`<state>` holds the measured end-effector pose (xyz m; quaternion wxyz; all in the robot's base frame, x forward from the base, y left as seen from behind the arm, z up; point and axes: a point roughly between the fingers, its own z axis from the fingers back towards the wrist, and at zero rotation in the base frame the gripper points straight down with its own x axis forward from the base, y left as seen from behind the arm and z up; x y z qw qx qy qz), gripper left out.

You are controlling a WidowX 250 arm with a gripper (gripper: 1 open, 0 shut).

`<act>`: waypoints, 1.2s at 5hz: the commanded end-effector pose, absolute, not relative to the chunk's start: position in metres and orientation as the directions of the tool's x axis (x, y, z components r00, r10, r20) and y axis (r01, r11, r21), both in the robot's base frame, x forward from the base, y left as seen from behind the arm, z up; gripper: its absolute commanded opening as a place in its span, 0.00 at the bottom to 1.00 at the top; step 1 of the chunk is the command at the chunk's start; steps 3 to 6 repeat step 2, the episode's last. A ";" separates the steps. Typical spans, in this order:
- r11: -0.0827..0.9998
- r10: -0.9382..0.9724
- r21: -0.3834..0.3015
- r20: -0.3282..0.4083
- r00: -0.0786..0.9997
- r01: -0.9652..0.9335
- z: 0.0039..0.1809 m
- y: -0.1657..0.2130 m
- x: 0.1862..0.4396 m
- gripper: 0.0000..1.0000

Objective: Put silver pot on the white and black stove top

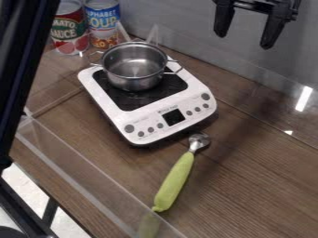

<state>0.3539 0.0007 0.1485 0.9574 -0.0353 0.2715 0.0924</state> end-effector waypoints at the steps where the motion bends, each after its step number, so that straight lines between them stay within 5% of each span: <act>1: 0.969 0.188 -0.032 -0.552 0.812 -0.246 0.204 0.076 0.356 1.00; 6: 0.975 0.162 -0.033 -0.562 0.811 -0.218 0.199 0.089 0.359 1.00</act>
